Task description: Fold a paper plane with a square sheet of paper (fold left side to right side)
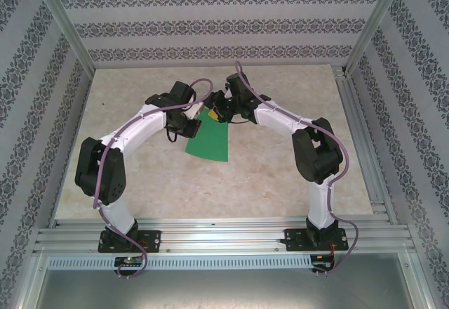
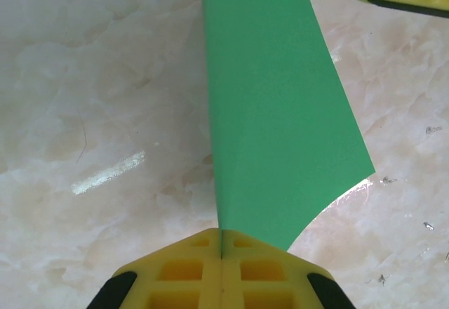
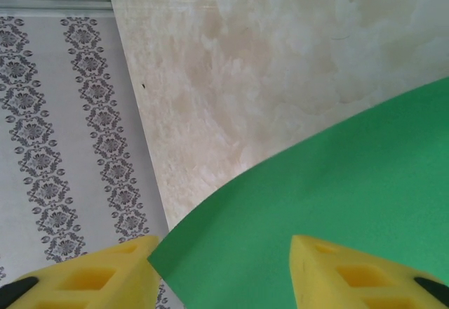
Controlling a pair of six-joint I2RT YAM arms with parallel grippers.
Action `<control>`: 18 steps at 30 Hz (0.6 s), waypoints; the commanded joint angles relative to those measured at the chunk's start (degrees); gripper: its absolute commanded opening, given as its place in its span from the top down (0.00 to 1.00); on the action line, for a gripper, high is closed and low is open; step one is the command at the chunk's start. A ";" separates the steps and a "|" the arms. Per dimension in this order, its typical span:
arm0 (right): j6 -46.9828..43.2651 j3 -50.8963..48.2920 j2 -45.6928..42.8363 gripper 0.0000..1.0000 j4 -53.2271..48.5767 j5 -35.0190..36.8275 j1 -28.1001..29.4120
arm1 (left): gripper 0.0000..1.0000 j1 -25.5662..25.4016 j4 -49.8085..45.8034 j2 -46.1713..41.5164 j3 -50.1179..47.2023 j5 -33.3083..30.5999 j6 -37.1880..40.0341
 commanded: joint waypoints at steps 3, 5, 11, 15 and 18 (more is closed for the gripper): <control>-2.05 2.23 1.31 0.56 -2.20 -1.12 0.48 | 1.00 -0.96 0.54 -0.10 0.20 -1.10 1.20; -2.21 2.41 1.39 0.60 -2.46 -1.00 0.53 | 1.00 -1.05 0.52 -0.16 0.18 -1.19 1.29; -2.77 2.52 1.04 0.69 -2.89 -0.56 0.44 | 1.00 -1.16 0.30 0.06 0.02 -1.34 1.37; -3.05 2.92 1.04 0.77 -3.15 -0.53 0.43 | 1.00 -1.11 0.26 0.34 0.03 -1.04 1.36; -4.27 3.14 1.04 0.87 -3.86 -0.55 0.18 | 0.94 -1.09 0.56 -0.23 -0.43 0.76 1.38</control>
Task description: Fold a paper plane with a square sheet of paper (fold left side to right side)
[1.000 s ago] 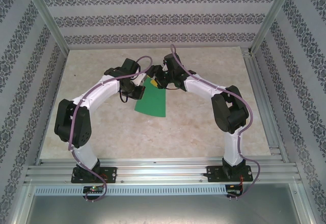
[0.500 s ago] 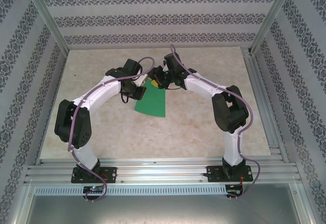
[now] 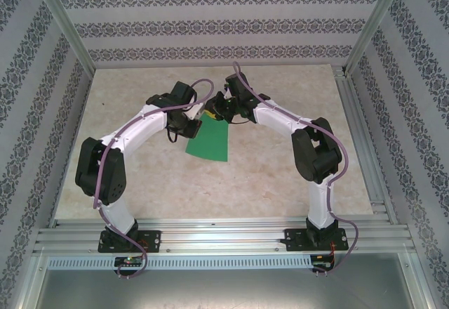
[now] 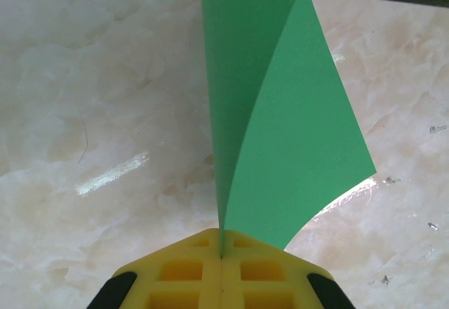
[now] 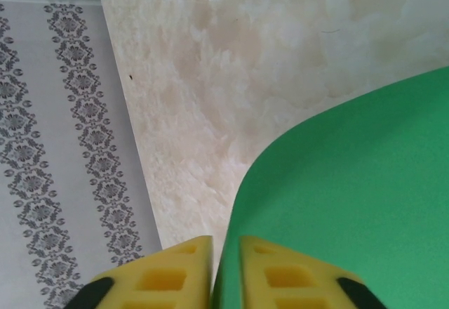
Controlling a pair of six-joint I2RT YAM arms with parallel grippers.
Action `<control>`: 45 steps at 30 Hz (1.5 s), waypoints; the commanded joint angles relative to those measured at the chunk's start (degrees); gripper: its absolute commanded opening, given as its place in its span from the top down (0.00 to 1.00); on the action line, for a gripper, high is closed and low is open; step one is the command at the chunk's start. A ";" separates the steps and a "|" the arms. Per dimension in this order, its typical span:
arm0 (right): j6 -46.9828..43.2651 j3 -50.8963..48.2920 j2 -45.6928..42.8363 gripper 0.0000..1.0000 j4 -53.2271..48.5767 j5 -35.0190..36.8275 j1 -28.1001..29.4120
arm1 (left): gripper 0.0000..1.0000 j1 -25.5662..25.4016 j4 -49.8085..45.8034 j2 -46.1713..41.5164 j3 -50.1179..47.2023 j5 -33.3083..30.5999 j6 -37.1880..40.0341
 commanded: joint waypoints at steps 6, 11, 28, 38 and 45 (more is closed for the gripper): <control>-7.45 2.64 1.98 0.98 -3.67 -1.90 -1.01 | 0.63 -0.04 3.05 -5.63 -4.57 9.91 -1.03; -15.54 4.31 4.88 0.99 -6.09 -5.87 -2.84 | 0.49 5.64 8.08 -12.60 -10.90 19.12 -7.49; -42.97 18.20 14.32 0.99 -22.94 -11.72 -8.45 | 0.43 9.65 12.83 -0.39 -8.99 16.58 -15.54; -47.23 20.01 16.80 0.99 -26.24 -10.22 -10.34 | 0.37 5.63 11.77 9.90 -1.15 13.37 -15.24; -48.45 20.80 18.24 0.99 -27.04 -9.31 -11.24 | 0.37 3.54 10.15 14.35 1.91 10.67 -15.12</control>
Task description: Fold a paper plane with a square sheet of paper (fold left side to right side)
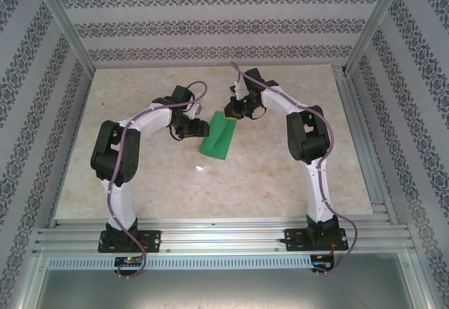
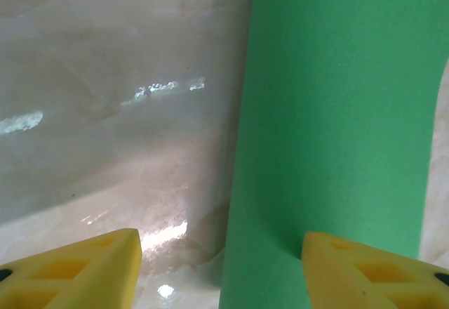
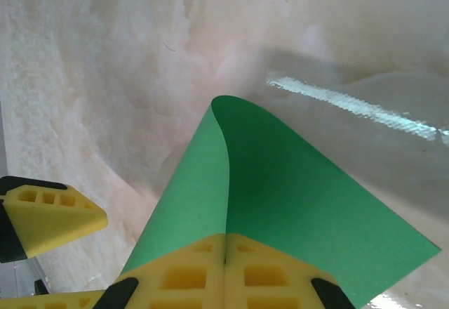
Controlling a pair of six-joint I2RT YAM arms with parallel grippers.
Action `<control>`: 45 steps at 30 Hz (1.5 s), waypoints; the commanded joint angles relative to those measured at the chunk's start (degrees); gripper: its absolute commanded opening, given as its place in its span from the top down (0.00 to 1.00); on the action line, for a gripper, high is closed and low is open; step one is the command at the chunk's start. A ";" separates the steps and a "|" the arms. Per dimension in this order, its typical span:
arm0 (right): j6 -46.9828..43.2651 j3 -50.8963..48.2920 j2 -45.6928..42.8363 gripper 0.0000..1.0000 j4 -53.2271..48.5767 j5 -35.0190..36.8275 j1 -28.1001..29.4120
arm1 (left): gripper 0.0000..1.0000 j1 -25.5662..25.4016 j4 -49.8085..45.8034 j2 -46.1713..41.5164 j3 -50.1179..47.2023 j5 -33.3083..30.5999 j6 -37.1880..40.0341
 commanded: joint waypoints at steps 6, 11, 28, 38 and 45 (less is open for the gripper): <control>-2.78 3.15 2.06 0.99 -1.01 0.70 -0.66 | 0.37 -2.30 -1.55 3.77 3.75 -3.27 -0.23; -3.17 3.59 2.75 0.99 -1.62 0.80 -0.92 | 0.37 -3.68 -2.06 5.09 4.86 -3.69 -0.41; -3.82 3.76 3.38 0.98 -2.59 3.86 -1.64 | 0.41 -6.00 -3.44 7.20 6.15 -5.44 -0.76; -3.78 4.93 4.61 0.97 -3.55 3.96 -1.96 | 0.41 -7.11 -4.27 8.55 7.39 -6.45 -1.27; -4.09 4.04 3.95 0.97 -3.70 4.51 -1.99 | 0.42 -7.51 -5.18 9.14 7.78 -7.69 -0.93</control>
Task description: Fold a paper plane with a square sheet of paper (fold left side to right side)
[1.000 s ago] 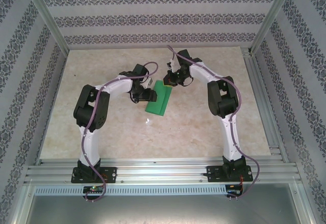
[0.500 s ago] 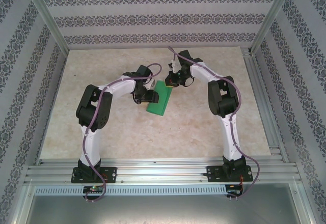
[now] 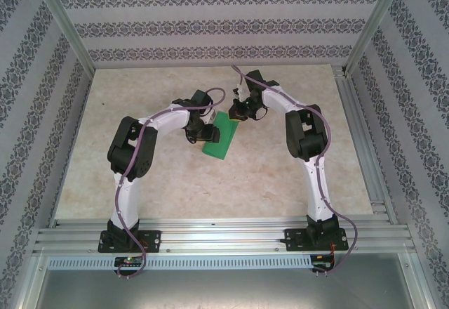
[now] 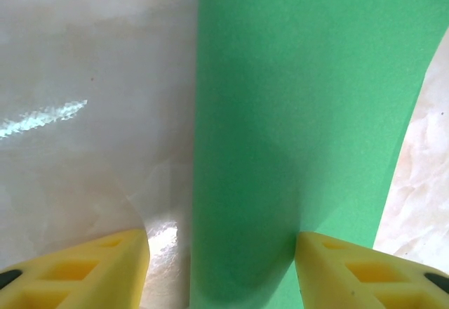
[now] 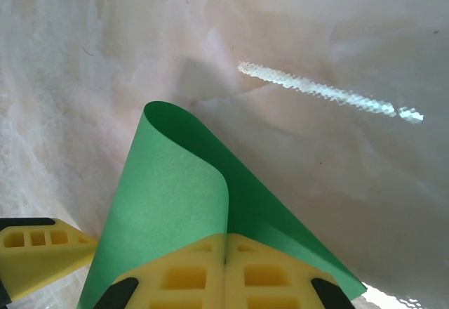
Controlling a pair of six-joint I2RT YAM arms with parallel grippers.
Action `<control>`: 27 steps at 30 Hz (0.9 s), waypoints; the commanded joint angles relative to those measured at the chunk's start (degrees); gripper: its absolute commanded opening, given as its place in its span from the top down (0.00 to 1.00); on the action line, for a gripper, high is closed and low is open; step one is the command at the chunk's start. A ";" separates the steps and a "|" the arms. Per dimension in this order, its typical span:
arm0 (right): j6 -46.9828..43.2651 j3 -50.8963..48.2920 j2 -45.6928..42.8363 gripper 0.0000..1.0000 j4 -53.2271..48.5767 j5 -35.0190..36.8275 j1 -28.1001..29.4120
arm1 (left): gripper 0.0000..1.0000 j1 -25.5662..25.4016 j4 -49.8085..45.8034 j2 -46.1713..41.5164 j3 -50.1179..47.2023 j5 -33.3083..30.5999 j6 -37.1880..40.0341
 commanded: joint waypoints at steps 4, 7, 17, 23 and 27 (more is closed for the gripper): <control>-0.84 -1.62 -1.66 0.97 1.27 0.72 -0.51 | 0.43 -1.50 -2.38 1.93 0.98 -1.43 -0.40; -0.76 -2.16 -2.20 0.97 1.48 0.73 -0.59 | 0.43 -1.82 -2.20 2.04 0.82 -1.28 -0.41; -1.37 -2.20 -2.29 0.97 0.61 1.60 -0.92 | 0.41 -3.07 -2.12 2.45 0.74 -1.18 -0.48; -1.52 -1.42 -2.28 0.96 0.35 1.78 -1.19 | 0.41 -3.86 -2.21 2.97 0.85 -1.50 -0.70; -1.72 -1.33 -2.46 0.96 -0.05 1.61 -1.21 | 0.40 -4.05 -2.20 3.09 0.85 -1.53 -0.87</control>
